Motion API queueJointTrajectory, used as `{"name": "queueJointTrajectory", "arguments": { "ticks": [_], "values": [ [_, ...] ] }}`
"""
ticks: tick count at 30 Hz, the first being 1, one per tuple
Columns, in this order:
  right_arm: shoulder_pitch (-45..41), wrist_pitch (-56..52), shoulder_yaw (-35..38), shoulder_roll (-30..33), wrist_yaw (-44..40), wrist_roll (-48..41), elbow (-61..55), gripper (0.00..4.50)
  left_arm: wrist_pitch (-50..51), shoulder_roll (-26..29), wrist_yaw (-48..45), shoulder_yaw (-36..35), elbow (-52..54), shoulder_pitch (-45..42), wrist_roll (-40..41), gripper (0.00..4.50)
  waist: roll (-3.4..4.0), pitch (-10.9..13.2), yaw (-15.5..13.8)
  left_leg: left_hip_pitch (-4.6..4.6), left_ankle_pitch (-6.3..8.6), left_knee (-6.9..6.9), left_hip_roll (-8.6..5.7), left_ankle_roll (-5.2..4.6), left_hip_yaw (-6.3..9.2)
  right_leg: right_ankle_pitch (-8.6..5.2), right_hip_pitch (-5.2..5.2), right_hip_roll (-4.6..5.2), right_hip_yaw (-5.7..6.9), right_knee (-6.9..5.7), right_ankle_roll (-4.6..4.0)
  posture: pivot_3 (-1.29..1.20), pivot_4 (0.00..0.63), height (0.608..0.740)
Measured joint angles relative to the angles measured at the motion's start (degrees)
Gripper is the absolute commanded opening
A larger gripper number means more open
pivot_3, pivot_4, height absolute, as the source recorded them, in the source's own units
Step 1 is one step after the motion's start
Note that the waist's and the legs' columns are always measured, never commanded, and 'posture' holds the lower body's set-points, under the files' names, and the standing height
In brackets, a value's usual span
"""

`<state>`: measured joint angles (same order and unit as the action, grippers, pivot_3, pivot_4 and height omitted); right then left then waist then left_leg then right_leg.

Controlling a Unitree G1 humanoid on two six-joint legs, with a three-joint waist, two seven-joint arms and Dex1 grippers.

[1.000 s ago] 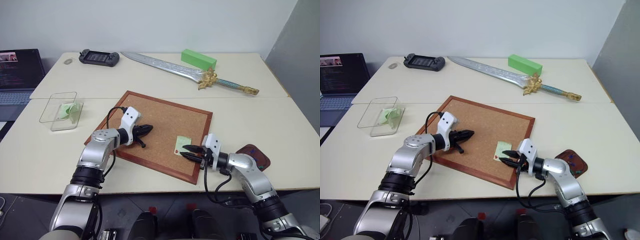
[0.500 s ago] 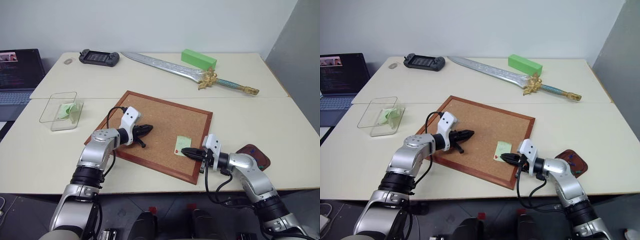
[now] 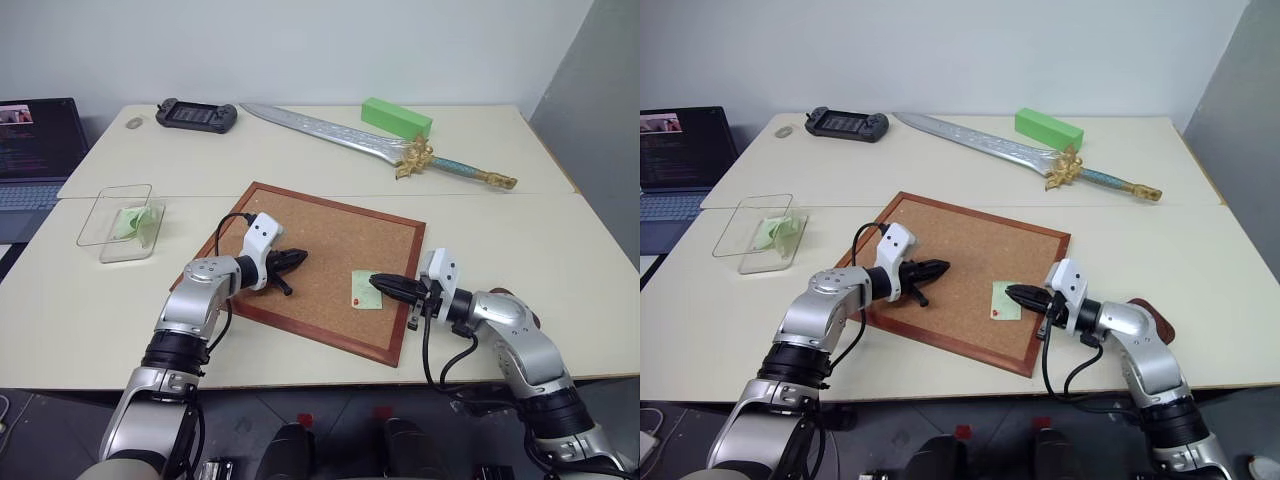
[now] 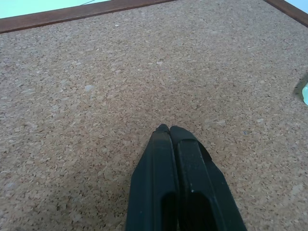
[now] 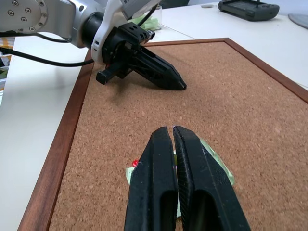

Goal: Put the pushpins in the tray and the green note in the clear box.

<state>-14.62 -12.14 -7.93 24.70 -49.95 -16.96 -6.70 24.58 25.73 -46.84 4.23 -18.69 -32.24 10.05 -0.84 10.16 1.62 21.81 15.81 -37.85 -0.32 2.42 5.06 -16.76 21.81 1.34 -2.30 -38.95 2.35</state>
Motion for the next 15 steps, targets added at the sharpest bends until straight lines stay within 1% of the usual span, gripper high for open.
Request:
{"name": "queueJointTrajectory", "arguments": {
  "ticks": [3, 8, 10, 12, 15],
  "values": [
    [2.8, -2.1, 4.0, 2.3, 2.9, -0.1, -3.6, 0.07, 0.0, -0.2, 0.0, 0.1, 0.2, 0.0, 0.0, 0.00, 0.00, 0.0, -0.2, 0.05, 0.00, 0.00, 0.01, 0.00, 0.04, 0.00, 0.00, 0.04, 0.00, 0.02, 0.00, 0.00, 0.150, 0.740],
    [10.4, -8.3, 14.4, 6.6, 7.7, -2.7, -11.0, 0.07, 0.0, -0.1, 0.0, 0.0, 0.5, 0.4, 0.0, 0.00, 0.02, 0.0, -0.1, 0.05, 0.00, 0.03, 0.01, 0.00, 0.01, 0.00, 0.00, 0.06, -0.04, 0.03, 0.00, 0.00, 0.150, 0.740],
    [15.6, -11.3, 19.3, 7.6, 9.2, -4.8, -15.2, 0.07, -0.1, -0.1, -0.1, 0.1, 0.6, 0.5, 0.0, 0.00, 0.01, 0.0, -0.2, 0.06, 0.01, 0.04, 0.01, -0.01, 0.06, -0.02, -0.03, 0.05, -0.02, 0.03, -0.01, 0.00, 0.150, 0.740],
    [19.5, -12.7, 23.7, 8.0, 10.6, -5.8, -16.6, 0.07, -0.1, -0.1, -0.2, 0.1, 0.5, 0.5, 0.0, 0.00, 0.01, 0.0, -0.1, 0.04, 0.01, 0.03, 0.00, -0.01, -0.02, -0.02, -0.05, 0.05, -0.06, 0.05, 0.00, 0.00, 0.150, 0.740],
    [23.2, -13.5, 27.3, 8.0, 12.3, -6.1, -17.0, 0.07, 0.0, 0.4, -0.3, 0.2, 0.3, 0.6, -0.1, 0.00, 0.05, 0.0, 0.0, -0.08, 0.01, 0.03, 0.00, -0.01, -0.11, -0.02, -0.11, 0.05, -0.12, 0.03, 0.02, 0.00, 0.150, 0.740]
  ]
}}
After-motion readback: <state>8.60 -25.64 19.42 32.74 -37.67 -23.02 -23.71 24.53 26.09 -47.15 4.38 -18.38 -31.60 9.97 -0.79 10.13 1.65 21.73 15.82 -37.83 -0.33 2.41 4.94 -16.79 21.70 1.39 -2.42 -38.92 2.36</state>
